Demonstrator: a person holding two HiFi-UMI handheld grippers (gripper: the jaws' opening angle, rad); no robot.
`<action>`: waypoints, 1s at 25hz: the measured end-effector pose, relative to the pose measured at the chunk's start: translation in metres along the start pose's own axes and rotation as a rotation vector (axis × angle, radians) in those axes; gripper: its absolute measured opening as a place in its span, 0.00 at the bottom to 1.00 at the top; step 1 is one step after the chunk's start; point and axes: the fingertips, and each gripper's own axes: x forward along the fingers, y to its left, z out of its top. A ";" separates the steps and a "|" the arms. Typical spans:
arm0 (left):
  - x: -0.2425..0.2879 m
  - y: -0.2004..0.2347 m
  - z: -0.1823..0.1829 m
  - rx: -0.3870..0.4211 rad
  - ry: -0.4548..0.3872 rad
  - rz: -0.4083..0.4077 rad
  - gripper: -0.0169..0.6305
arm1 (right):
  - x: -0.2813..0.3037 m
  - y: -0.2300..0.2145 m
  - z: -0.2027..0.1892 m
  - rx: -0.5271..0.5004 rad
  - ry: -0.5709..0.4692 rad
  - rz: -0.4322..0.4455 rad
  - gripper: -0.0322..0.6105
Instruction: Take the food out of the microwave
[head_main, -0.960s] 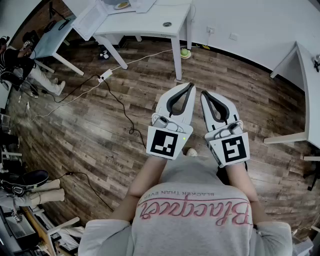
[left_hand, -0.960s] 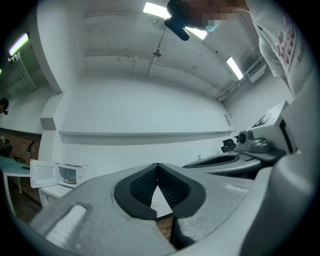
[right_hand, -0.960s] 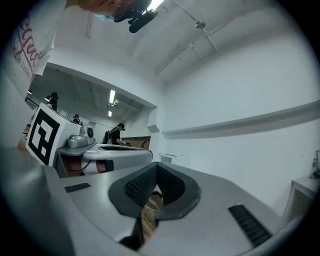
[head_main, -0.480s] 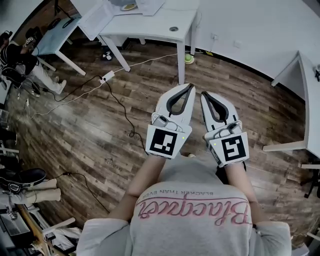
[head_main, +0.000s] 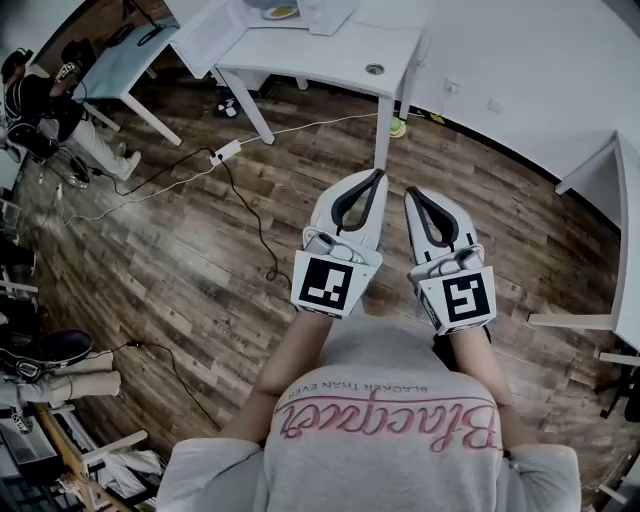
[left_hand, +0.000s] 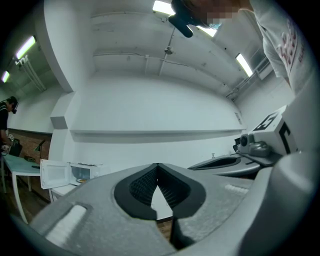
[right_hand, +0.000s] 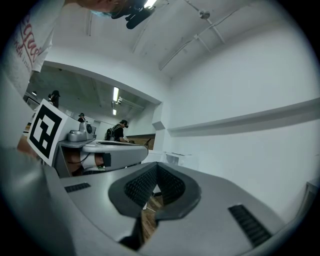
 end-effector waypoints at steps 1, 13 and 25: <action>0.003 0.009 -0.002 -0.002 0.002 0.006 0.03 | 0.009 0.000 -0.001 -0.003 0.008 0.007 0.06; 0.042 0.117 -0.023 -0.027 0.039 0.084 0.03 | 0.123 -0.003 -0.006 -0.031 0.046 0.088 0.06; 0.057 0.229 -0.036 -0.026 0.057 0.068 0.03 | 0.242 0.022 0.000 0.001 0.045 0.080 0.07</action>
